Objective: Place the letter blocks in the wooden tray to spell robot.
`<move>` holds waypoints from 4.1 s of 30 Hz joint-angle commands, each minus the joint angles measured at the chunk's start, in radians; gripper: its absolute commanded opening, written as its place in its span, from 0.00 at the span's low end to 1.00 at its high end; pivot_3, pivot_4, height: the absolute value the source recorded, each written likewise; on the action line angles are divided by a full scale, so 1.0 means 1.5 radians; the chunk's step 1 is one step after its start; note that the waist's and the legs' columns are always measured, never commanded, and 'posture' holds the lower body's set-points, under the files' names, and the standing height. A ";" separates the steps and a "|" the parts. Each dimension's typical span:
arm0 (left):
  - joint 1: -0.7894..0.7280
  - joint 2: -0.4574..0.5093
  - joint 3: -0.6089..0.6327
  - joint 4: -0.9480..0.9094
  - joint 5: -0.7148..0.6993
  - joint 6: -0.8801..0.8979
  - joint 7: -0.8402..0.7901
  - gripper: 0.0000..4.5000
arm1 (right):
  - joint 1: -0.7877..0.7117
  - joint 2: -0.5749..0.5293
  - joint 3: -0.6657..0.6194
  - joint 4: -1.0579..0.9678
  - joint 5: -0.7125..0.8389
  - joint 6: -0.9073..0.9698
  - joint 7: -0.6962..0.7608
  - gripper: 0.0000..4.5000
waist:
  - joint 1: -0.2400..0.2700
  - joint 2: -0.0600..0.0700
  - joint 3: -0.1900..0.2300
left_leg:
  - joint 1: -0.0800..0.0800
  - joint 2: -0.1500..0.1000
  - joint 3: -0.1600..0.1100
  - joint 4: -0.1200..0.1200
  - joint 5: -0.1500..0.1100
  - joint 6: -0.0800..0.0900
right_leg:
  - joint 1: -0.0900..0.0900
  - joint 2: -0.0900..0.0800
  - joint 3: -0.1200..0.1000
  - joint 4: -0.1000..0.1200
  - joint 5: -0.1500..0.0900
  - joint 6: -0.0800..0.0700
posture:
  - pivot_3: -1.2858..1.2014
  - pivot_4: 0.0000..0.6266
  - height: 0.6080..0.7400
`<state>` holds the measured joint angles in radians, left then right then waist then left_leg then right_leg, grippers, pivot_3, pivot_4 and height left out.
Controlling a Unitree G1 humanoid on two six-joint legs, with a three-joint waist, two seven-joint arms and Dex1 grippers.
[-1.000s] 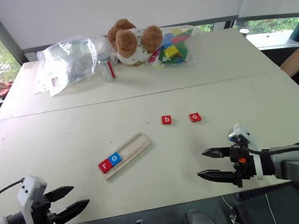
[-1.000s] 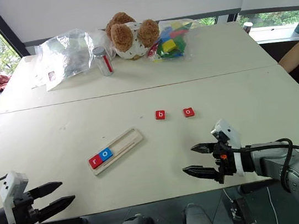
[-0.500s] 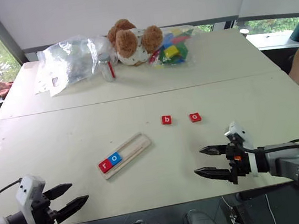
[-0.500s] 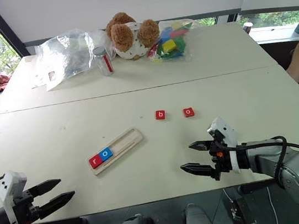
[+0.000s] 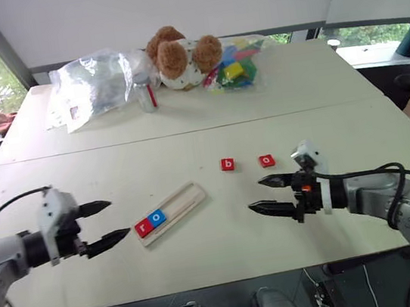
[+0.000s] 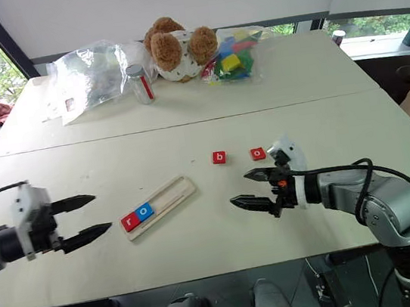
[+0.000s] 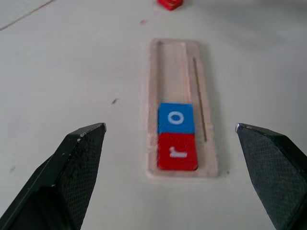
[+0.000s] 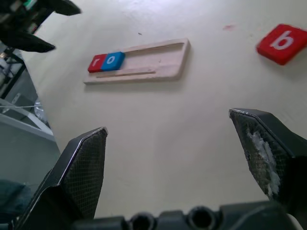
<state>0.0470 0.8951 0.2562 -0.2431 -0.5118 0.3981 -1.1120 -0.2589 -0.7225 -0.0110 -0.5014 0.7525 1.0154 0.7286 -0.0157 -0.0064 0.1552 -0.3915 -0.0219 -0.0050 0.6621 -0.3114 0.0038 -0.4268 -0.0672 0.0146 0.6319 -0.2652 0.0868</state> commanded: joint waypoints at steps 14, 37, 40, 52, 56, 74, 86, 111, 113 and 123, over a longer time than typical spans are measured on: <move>-0.020 -0.086 -0.111 0.123 0.142 -0.184 0.032 1.00 | 0.058 0.008 0.043 -0.117 0.002 -0.002 -0.039 0.98 | 0.003 -0.001 0.000 | 0.000 0.000 0.000 0.003 0.000 0.000 | 0.001 0.000 0.000 0.001 0.000 0.001 | 0.52 0.24 1.00; -0.069 -0.104 -0.160 0.166 0.167 -0.202 0.006 0.69 | 0.069 0.005 0.014 -0.102 -0.011 -0.011 -0.064 1.00 | 0.011 0.000 -0.003 | 0.001 0.000 0.000 0.004 0.000 0.000 | 0.002 0.000 0.000 0.002 0.001 0.001 | 0.52 0.24 1.00; -0.131 -0.101 -0.195 0.179 0.172 -0.214 -0.038 0.69 | 0.074 0.011 -0.024 -0.074 -0.016 -0.019 -0.083 1.00 | 0.018 0.000 -0.003 | 0.001 0.000 0.000 0.005 0.000 0.000 | 0.002 0.000 0.000 0.003 0.001 0.001 | 0.52 0.24 1.00; -0.413 -0.246 -0.359 0.504 0.281 -0.374 -0.139 0.69 | 0.091 0.036 -0.132 -0.023 -0.108 -0.071 -0.200 1.00 | 0.017 0.000 -0.003 | 0.000 -0.001 0.001 0.012 -0.001 0.003 | 0.001 0.004 0.000 0.010 0.000 0.002 | 0.52 0.24 1.00; -0.443 -0.267 -0.357 0.578 0.295 -0.415 -0.144 0.69 | 0.098 0.051 -0.124 -0.041 -0.108 -0.064 -0.220 1.00 | 0.018 0.000 -0.003 | 0.001 -0.001 0.001 0.015 -0.001 0.003 | 0.004 0.004 0.000 0.011 0.001 0.002 | 0.52 0.24 1.00; -0.316 -0.061 -0.189 0.266 0.166 -0.197 -0.143 0.99 | -0.156 0.364 0.001 0.102 -0.192 0.103 -0.463 1.00 | -0.003 0.000 -0.003 | -0.001 0.001 0.000 0.012 0.000 0.002 | -0.002 0.004 0.001 0.014 0.001 0.003 | 0.52 0.24 1.00; -0.185 -0.022 -0.080 0.058 0.104 -0.056 -0.018 0.99 | -0.218 0.402 0.073 0.267 -0.279 0.077 -0.458 1.00 | -0.003 0.000 -0.003 | -0.001 -0.001 0.000 0.013 0.000 0.002 | 0.000 0.002 0.001 0.012 0.001 0.003 | 0.52 0.24 1.00; -0.207 -0.068 -0.135 0.054 0.116 -0.066 0.038 1.00 | -0.247 0.368 0.107 0.264 -0.433 -0.060 -0.399 0.25 | -0.019 0.001 -0.002 | 0.000 0.000 0.000 0.012 0.001 0.000 | -0.001 0.002 0.001 0.013 0.001 0.003 | 0.52 0.24 1.00; -0.214 -0.066 -0.146 0.041 0.099 -0.053 0.019 1.00 | -0.199 0.305 0.075 0.112 -0.414 0.010 -0.371 0.25 | -0.011 0.002 -0.002 | -0.003 0.000 -0.001 0.012 0.001 0.000 | -0.003 0.002 0.001 0.013 0.001 0.003 | 0.52 0.24 1.00; -0.268 -0.080 -0.201 0.018 0.083 -0.034 -0.027 1.00 | 0.048 0.374 -0.042 -0.199 -0.403 0.265 -0.427 0.25 | -0.001 0.001 -0.003 | -0.010 0.000 0.000 0.013 0.000 0.001 | -0.008 0.002 0.001 0.011 0.001 0.003 | 0.52 0.24 1.00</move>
<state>-0.3363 0.7780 -0.0363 -0.2082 -0.3829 0.3476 -1.1454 -0.1726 -0.2011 -0.0338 -0.7215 0.1426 1.3522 0.1140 -0.0175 -0.0054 0.1514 -0.4054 -0.0222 -0.0052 0.6827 -0.3108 0.0046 -0.4383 -0.0631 0.0169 0.6497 -0.2630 0.0914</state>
